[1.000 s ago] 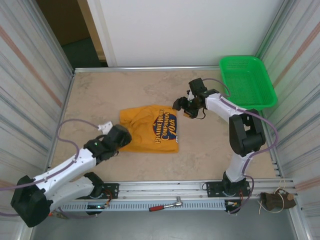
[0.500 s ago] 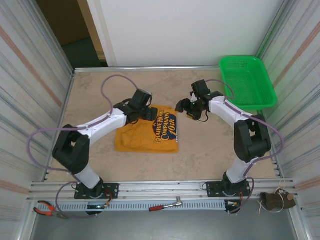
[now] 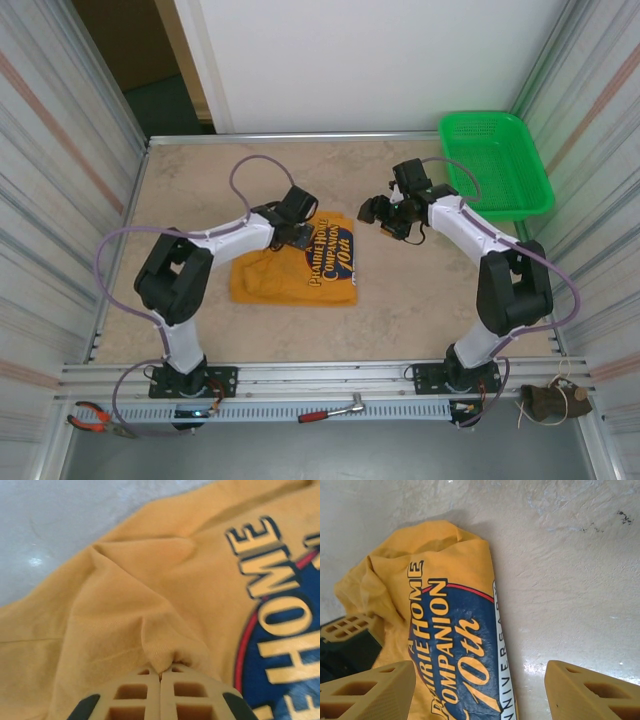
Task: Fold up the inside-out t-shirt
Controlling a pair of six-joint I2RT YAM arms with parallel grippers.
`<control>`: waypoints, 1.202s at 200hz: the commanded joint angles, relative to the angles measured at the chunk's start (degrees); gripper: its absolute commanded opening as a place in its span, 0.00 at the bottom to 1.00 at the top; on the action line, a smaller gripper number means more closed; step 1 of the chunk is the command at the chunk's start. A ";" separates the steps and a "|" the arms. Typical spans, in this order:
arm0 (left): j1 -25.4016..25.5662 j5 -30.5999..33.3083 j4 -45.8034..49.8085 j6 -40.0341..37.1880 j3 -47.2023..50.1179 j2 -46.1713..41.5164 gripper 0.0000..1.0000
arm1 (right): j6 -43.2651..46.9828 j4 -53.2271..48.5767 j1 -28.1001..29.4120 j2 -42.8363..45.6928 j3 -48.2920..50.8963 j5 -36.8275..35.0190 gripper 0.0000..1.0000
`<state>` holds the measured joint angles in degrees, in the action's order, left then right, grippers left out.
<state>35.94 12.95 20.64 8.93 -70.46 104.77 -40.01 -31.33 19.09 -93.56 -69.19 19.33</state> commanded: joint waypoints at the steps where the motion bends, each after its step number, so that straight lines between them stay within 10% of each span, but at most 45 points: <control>1: -3.93 -1.16 -0.14 0.49 -1.73 -2.80 0.00 | 0.60 -1.62 0.05 2.79 0.32 0.29 0.67; 70: -23.54 -26.91 -10.82 13.91 6.83 -8.62 0.00 | 0.55 -1.46 1.76 1.95 0.21 -0.17 0.67; 99: -30.26 -31.59 -18.55 24.00 14.01 -9.25 0.50 | 1.40 -1.66 2.90 -0.64 -0.81 -1.22 0.67; 119: -32.72 -30.56 -20.86 27.65 17.66 -12.29 0.66 | 3.00 -2.45 3.36 -4.22 -3.49 -1.43 0.68; 240: -9.46 -17.70 -10.04 37.75 31.64 -33.84 0.76 | 6.88 -8.46 5.73 -30.74 -28.47 3.36 0.69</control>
<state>25.28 -8.82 6.83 41.63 -43.38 71.61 -33.95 -37.10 23.81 -121.86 -94.98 21.10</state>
